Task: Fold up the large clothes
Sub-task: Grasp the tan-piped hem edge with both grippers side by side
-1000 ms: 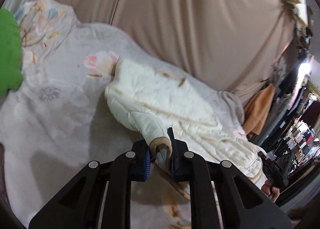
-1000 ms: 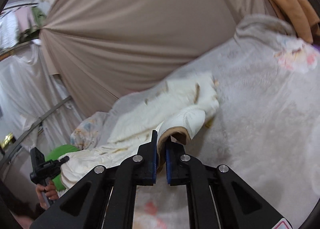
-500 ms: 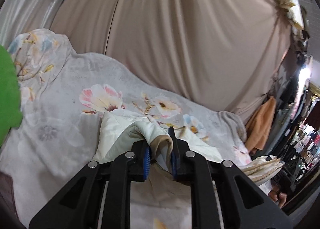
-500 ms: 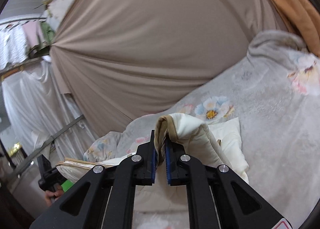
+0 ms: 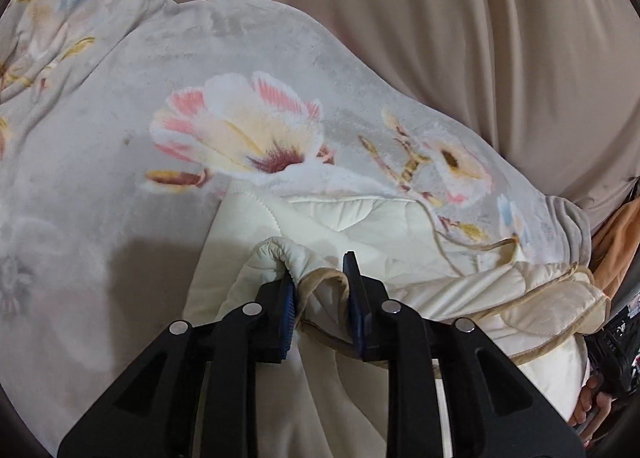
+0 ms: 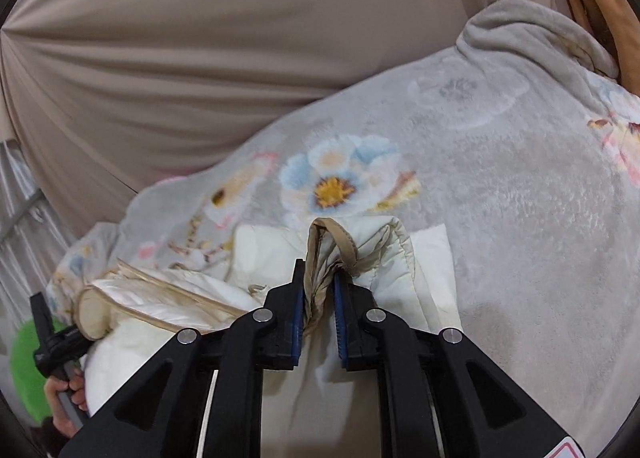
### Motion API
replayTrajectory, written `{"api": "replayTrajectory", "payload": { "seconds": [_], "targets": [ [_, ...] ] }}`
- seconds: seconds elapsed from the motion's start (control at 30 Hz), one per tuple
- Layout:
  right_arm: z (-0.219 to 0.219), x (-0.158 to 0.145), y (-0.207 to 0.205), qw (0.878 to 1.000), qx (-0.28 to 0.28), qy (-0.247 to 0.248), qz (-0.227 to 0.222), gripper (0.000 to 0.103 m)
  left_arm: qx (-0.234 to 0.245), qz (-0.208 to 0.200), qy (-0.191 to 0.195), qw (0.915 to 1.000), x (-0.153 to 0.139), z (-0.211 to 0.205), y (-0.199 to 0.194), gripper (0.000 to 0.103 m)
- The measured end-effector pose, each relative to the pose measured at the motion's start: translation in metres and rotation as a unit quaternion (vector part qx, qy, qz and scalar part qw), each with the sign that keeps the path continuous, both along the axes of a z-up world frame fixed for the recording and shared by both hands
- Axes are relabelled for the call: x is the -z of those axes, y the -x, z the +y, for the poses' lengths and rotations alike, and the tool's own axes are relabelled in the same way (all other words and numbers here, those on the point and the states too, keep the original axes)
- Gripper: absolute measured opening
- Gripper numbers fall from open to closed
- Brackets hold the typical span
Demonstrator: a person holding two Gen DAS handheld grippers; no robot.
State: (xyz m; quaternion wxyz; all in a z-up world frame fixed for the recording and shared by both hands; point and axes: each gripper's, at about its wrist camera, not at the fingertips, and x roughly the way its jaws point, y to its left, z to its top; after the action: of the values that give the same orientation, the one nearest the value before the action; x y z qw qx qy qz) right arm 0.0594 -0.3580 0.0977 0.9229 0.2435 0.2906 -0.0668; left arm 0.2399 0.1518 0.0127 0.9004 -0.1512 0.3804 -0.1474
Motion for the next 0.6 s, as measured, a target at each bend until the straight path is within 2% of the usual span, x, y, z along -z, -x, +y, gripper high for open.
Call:
{"api": "replayTrajectory", "payload": {
  "seconds": [0.1, 0.23, 0.33, 0.37, 0.4, 0.43, 0.47, 0.5, 0.57, 0.6],
  "targets": [
    [-0.005, 0.018, -0.006, 1.0, -0.001, -0.021, 0.004, 0.011, 0.003, -0.017, -0.007, 0.9998, 0.007, -0.003, 0.003, 0.024],
    [-0.008, 0.028, -0.005, 0.999, -0.004, -0.037, -0.004, 0.012, 0.009, -0.033, 0.022, 0.9992, 0.016, -0.001, 0.004, 0.027],
    [-0.008, 0.025, 0.003, 0.999, -0.003, -0.041, -0.022, 0.018, 0.012, -0.034, 0.044, 0.9984, 0.014, 0.004, 0.005, 0.03],
    [-0.009, 0.021, 0.008, 0.999, 0.001, -0.045, -0.031, 0.027, 0.01, -0.033, 0.051, 0.9981, 0.012, 0.006, 0.007, 0.033],
    [-0.012, 0.015, 0.017, 0.998, 0.008, -0.051, -0.042, 0.039, 0.009, -0.03, 0.062, 0.9976, 0.006, 0.011, 0.012, 0.038],
    [-0.014, 0.006, 0.028, 0.997, 0.014, -0.056, -0.057, 0.045, 0.008, -0.031, 0.07, 0.997, 0.001, 0.015, 0.017, 0.042],
    [-0.017, -0.002, 0.04, 0.996, 0.018, -0.056, -0.069, 0.055, 0.003, -0.04, 0.081, 0.9959, -0.008, 0.023, 0.027, 0.054],
    [-0.02, -0.01, 0.053, 0.995, 0.022, -0.054, -0.079, 0.056, -0.006, -0.054, 0.088, 0.9947, -0.018, 0.033, 0.04, 0.07],
    [-0.023, -0.021, 0.077, 0.995, 0.025, -0.045, -0.084, 0.058, -0.011, -0.077, 0.094, 0.9925, -0.031, 0.047, 0.06, 0.085],
    [-0.024, -0.023, 0.09, 0.996, 0.028, -0.04, -0.079, 0.059, -0.009, -0.077, 0.092, 0.9927, -0.036, 0.056, 0.073, 0.087]
  ]
}}
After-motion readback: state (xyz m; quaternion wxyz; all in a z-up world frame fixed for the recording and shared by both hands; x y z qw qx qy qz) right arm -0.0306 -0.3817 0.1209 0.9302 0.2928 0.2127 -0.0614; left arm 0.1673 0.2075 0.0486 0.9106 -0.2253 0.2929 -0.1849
